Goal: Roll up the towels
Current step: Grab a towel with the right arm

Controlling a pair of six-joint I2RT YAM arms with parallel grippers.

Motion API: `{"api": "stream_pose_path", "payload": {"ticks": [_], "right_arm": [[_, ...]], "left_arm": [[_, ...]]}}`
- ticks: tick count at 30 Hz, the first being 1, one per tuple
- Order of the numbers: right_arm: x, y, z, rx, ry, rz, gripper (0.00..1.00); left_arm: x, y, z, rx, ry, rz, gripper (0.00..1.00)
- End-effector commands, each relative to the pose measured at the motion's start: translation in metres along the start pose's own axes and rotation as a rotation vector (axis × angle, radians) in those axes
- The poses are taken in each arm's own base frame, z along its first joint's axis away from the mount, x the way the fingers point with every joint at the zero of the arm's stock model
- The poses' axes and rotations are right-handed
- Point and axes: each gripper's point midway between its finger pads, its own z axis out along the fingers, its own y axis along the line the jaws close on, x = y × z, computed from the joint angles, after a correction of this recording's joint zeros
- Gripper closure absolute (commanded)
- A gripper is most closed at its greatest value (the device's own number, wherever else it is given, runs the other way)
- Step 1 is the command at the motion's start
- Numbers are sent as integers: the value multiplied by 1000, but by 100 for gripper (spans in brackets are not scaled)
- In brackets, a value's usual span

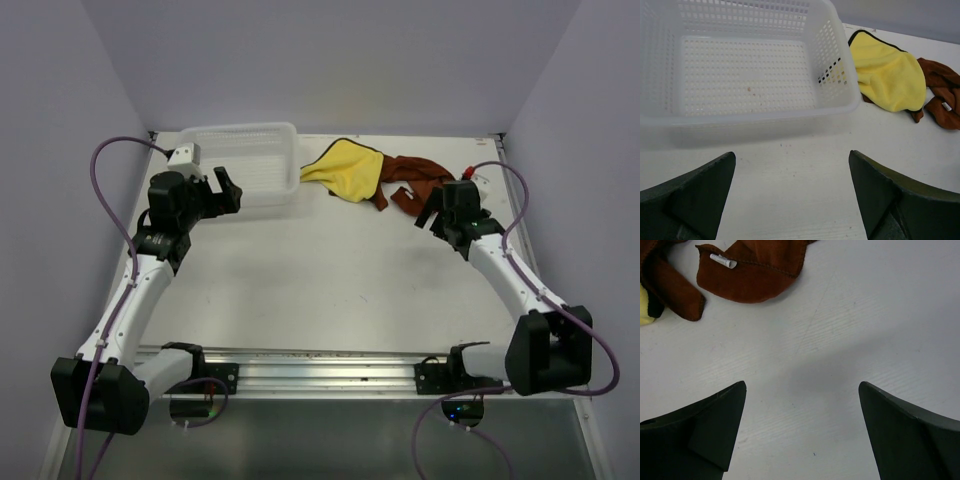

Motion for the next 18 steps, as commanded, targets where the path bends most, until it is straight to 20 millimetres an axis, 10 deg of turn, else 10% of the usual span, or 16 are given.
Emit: {"api": "stream_pose_path", "payload": {"ticks": [1,18], "right_arm": [[-30,14,18,16,-63,76,1],[-40,56,145,40,66,87,19]], "left_arm": [[-16,-5,-6,19,-48,9,0],[-10,-12,-3,59,-20,1,0]]}}
